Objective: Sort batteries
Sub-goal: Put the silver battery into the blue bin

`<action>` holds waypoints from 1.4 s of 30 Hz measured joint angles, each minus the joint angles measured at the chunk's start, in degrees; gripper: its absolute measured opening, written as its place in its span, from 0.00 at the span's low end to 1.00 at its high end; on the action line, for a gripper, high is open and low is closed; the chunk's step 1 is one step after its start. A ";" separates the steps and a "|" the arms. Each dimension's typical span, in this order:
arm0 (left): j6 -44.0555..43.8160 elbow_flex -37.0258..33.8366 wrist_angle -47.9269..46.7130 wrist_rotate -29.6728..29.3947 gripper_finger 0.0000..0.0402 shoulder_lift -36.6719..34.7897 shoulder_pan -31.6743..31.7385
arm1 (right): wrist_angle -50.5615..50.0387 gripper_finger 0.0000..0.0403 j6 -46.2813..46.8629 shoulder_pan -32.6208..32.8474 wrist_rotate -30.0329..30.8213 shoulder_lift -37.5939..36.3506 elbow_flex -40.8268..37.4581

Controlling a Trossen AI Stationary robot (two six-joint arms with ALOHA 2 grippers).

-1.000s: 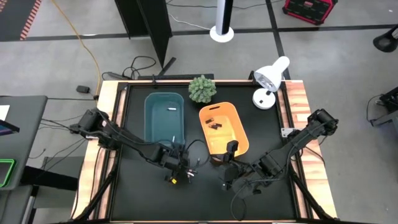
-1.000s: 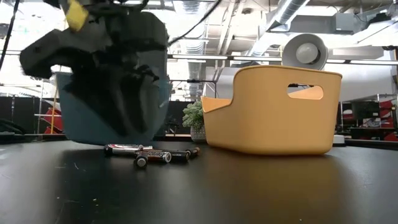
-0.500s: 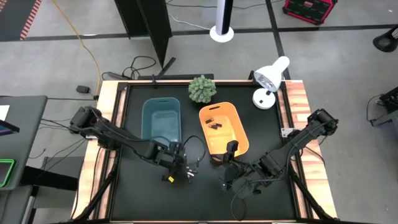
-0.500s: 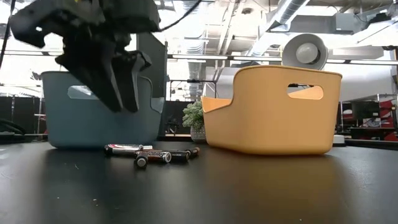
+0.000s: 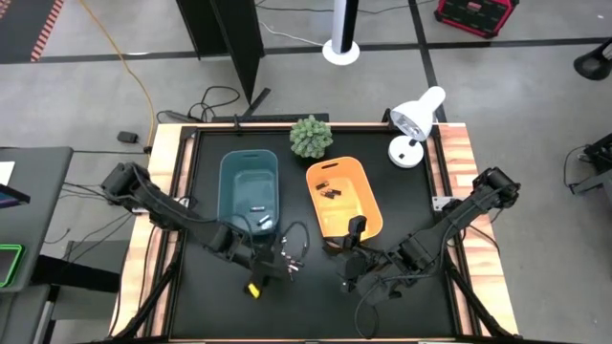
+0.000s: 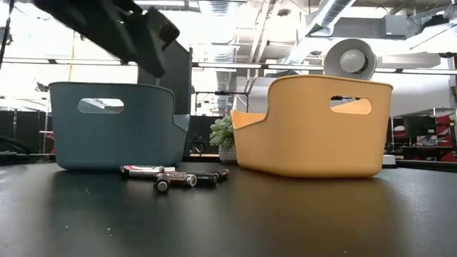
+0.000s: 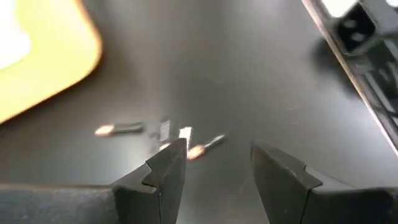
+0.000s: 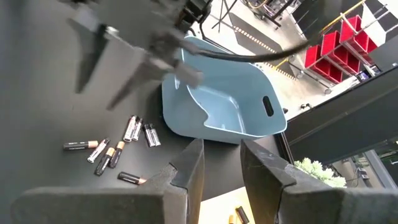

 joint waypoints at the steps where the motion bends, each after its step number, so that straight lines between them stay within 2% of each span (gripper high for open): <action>1: 0.34 -0.02 0.47 0.01 0.43 0.79 -0.56 | -0.01 0.30 -0.01 0.00 0.00 0.00 0.00; 11: -4.56 -0.02 0.63 -6.85 0.43 8.04 -0.14 | 0.21 0.30 0.10 0.00 -0.01 0.00 0.00; 26: -10.48 -0.02 -9.37 -8.30 0.43 9.83 2.05 | 0.19 0.30 0.08 0.02 -0.02 0.00 0.00; 42: -11.58 -0.52 -9.78 -6.40 0.43 9.83 2.91 | 0.21 0.30 0.08 0.02 -0.02 0.00 0.00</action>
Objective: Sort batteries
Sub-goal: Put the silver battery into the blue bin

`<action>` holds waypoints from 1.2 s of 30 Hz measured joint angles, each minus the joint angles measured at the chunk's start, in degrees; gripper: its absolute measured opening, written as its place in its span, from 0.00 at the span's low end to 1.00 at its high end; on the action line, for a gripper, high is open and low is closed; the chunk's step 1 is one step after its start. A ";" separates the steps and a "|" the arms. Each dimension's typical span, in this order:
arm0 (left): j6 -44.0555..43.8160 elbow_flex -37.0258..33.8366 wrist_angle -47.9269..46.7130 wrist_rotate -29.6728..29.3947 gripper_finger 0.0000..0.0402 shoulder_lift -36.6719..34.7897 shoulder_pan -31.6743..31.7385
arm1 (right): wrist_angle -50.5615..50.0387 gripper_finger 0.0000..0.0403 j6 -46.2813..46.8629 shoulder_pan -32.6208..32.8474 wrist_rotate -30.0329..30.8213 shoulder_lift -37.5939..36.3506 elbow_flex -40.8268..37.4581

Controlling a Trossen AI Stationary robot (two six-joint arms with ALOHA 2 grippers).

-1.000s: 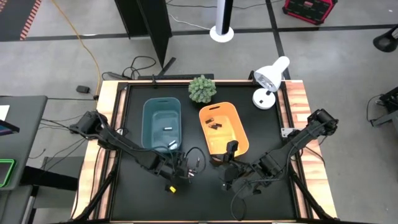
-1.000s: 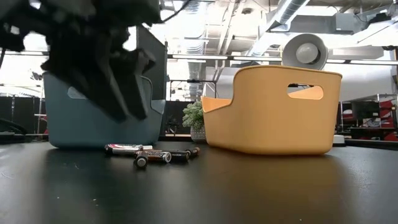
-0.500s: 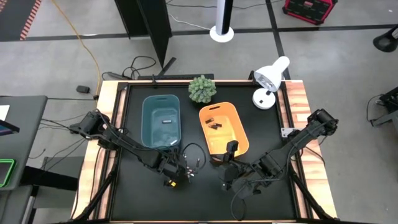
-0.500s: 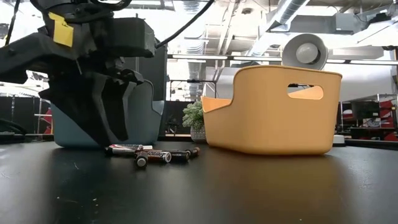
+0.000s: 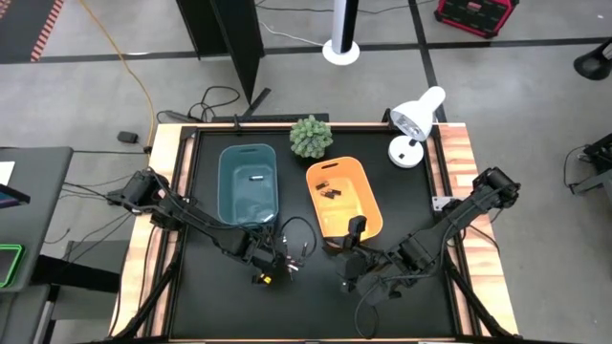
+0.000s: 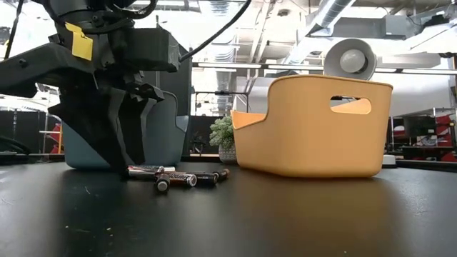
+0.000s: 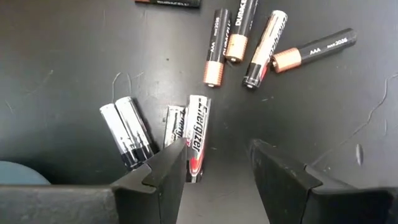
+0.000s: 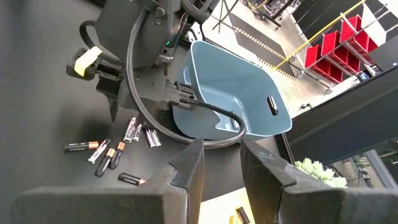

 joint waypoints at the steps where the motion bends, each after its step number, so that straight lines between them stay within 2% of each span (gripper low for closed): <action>1: -0.02 0.00 -0.02 0.09 0.43 0.00 0.00 | 0.00 0.30 0.00 0.00 0.00 0.00 0.00; 11: -0.28 -0.02 0.98 5.74 0.43 0.73 0.00 | 0.02 0.30 0.00 0.00 0.00 0.00 0.00; 22: -3.94 -0.02 1.66 3.98 0.43 0.81 0.81 | 0.15 0.30 -0.01 0.00 0.00 0.00 0.00; 36: -4.96 -0.02 1.22 5.28 0.30 0.81 0.49 | 0.13 0.30 -0.02 0.04 0.00 0.00 0.00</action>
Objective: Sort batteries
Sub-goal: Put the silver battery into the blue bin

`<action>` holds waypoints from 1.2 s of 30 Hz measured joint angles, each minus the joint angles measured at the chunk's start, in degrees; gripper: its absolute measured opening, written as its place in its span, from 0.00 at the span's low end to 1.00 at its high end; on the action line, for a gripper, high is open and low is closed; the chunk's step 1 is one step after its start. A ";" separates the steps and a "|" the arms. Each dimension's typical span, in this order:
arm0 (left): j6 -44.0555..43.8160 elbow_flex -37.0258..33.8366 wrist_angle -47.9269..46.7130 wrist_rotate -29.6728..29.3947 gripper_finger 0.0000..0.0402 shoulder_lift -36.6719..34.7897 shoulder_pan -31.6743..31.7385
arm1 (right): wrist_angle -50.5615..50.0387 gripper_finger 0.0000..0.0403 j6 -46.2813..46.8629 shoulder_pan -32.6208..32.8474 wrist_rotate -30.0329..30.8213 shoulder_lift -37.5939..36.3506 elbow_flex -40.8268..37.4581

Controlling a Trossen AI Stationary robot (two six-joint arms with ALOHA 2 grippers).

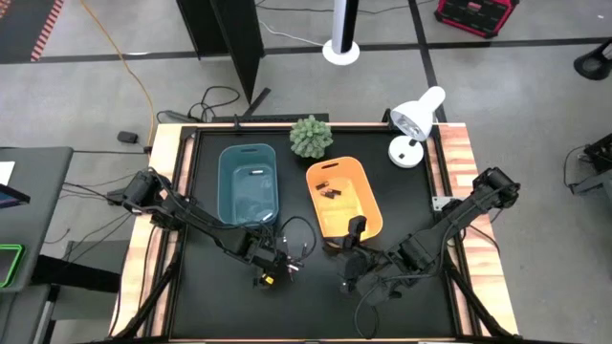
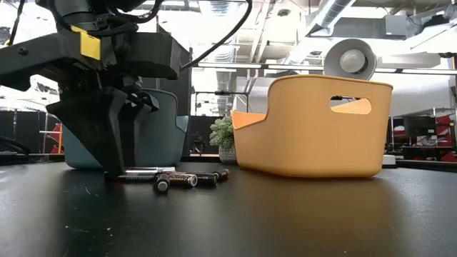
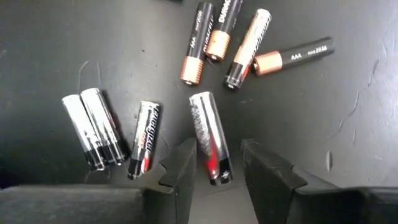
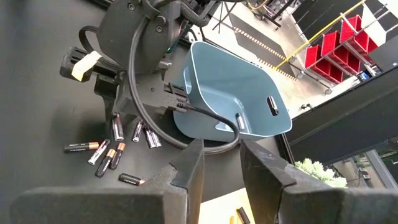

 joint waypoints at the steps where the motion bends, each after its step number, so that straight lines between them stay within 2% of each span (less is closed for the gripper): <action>1: 0.03 0.00 -0.24 0.14 0.30 0.00 -0.10 | 0.02 0.30 -0.01 0.00 0.00 0.00 0.00; 10: -0.22 0.00 0.00 0.22 0.31 0.04 -1.12 | 0.00 0.30 -0.02 0.00 0.02 0.00 0.00; 19: -0.31 -0.02 1.18 0.13 0.46 0.07 -1.19 | 0.01 0.30 -0.02 0.00 0.00 0.00 0.00; 24: -0.38 -0.02 1.16 -0.83 0.50 0.07 -1.19 | 0.01 0.30 -0.03 0.00 0.00 0.00 0.00; 28: -0.47 -0.02 1.15 -1.58 0.50 0.07 -1.19 | 0.00 0.30 -0.02 0.02 0.00 0.00 0.00; 36: -1.53 0.00 1.80 -1.88 0.43 1.88 -1.49 | 0.01 0.30 -0.04 0.07 0.00 0.00 0.00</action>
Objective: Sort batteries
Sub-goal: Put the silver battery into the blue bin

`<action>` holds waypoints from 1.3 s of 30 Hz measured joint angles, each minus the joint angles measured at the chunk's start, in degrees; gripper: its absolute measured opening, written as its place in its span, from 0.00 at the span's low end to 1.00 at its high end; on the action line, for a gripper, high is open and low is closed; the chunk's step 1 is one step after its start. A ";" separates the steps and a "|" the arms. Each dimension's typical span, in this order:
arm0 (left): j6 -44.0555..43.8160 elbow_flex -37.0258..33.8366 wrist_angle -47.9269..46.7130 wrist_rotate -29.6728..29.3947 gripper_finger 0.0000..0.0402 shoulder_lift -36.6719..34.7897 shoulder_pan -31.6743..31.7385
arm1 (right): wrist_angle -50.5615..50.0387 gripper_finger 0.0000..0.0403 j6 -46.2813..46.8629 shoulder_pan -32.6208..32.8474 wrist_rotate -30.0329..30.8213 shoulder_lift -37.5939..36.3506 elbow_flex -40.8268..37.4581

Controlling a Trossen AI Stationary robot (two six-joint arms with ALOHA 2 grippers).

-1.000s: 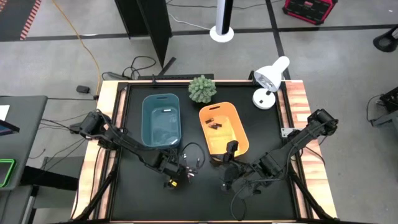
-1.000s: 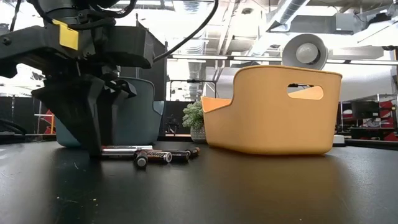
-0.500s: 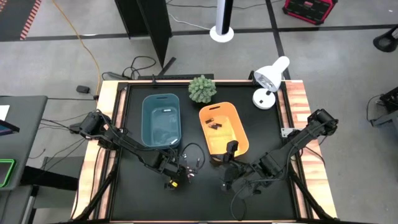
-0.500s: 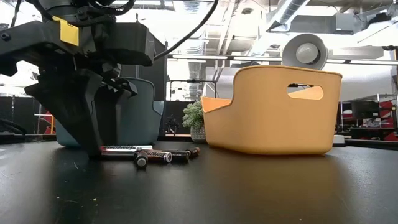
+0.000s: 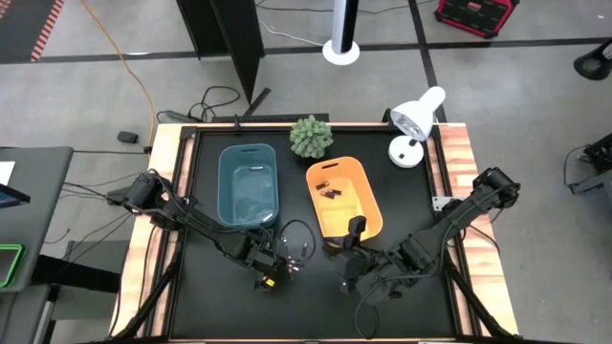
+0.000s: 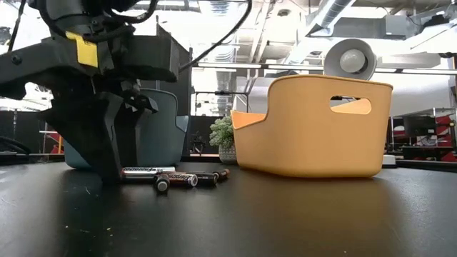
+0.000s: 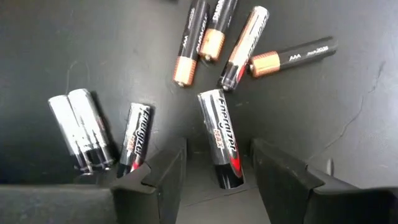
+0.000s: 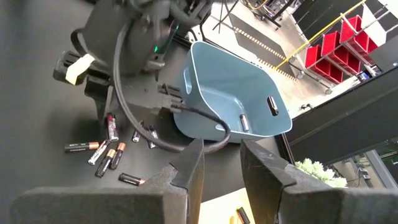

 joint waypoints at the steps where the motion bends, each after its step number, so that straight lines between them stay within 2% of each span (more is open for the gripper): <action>1: -0.09 0.04 0.73 0.59 0.42 0.83 -0.02 | -0.03 0.30 0.02 0.02 0.00 0.02 0.00; 10: -1.16 0.16 0.93 0.52 0.40 1.42 -0.13 | -0.18 0.30 0.33 0.02 0.00 0.00 0.00; 20: -1.26 0.11 1.17 1.85 0.10 1.77 -0.13 | -0.18 0.30 0.50 0.02 0.00 0.00 0.00; 27: -1.30 1.39 -0.74 2.45 0.10 1.72 -0.11 | -0.18 0.30 0.52 0.02 0.00 0.00 0.00; 39: 5.27 13.04 -16.43 2.45 0.10 2.04 -0.18 | -0.19 0.30 0.50 0.06 0.00 0.00 0.00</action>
